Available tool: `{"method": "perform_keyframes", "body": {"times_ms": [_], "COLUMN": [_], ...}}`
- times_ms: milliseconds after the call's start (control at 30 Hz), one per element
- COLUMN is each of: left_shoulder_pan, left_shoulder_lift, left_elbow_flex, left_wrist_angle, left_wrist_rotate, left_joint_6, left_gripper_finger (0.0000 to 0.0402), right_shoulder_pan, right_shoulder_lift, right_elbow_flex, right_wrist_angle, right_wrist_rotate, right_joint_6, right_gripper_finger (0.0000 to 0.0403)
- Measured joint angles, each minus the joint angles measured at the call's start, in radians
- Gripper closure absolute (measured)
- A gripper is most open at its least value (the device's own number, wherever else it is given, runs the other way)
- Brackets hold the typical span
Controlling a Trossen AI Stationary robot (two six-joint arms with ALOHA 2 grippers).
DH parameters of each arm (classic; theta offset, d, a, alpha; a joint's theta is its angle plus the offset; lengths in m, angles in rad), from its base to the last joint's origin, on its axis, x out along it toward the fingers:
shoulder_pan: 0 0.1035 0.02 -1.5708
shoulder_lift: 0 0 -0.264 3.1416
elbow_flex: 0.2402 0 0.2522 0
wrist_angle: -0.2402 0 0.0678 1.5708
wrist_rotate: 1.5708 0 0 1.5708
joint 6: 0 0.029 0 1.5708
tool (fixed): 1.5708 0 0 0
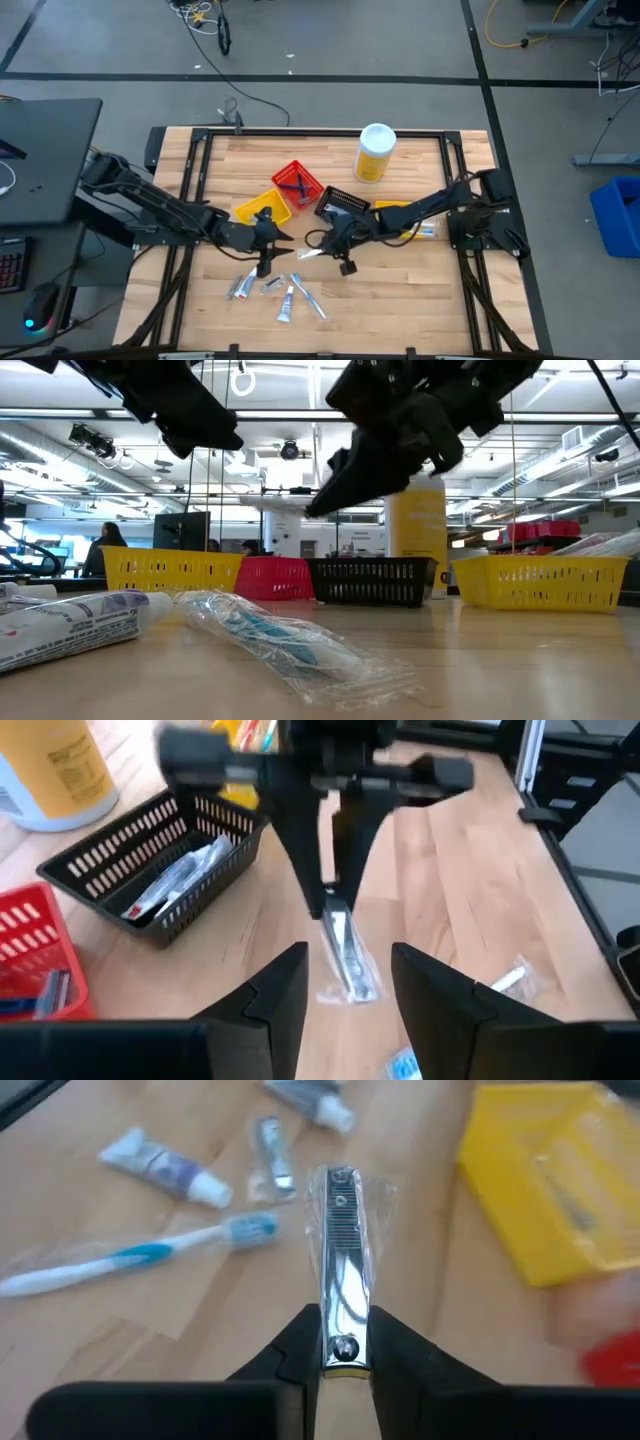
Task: Pick & Place Travel size toiletries
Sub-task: Put the nail cutter into the left yellow bin
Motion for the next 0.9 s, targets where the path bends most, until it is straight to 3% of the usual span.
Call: {"method": "perform_keyframes", "body": {"times_ms": [200, 500, 700, 900], "left_shoulder_pan": [0.027, 0.083, 0.097, 0.112], "left_shoulder_lift": [0.036, 0.156, 0.218, 0.219], "left_elbow_flex": [0.001, -0.001, -0.001, -0.001], "left_wrist_angle": [0.023, 0.106, 0.203, 0.197], "left_wrist_rotate": [0.042, 0.079, 0.095, 0.078], "left_joint_6": [0.027, 0.112, 0.154, 0.161], "left_gripper_finger": [0.0206, 0.0144, 0.0149, 0.0188], "right_shoulder_pan": [-0.001, -0.003, -0.014, -0.022], "right_shoulder_lift": [-0.018, -0.018, -0.018, -0.018], "right_elbow_flex": [0.001, 0.001, 0.001, 0.001], "right_wrist_angle": [0.007, 0.046, 0.054, 0.071], "right_wrist_rotate": [0.077, 0.080, 0.080, 0.080], "right_joint_6": [0.022, 0.077, 0.106, 0.106], "right_gripper_finger": [0.0335, 0.0332, 0.0330, 0.0330]}}
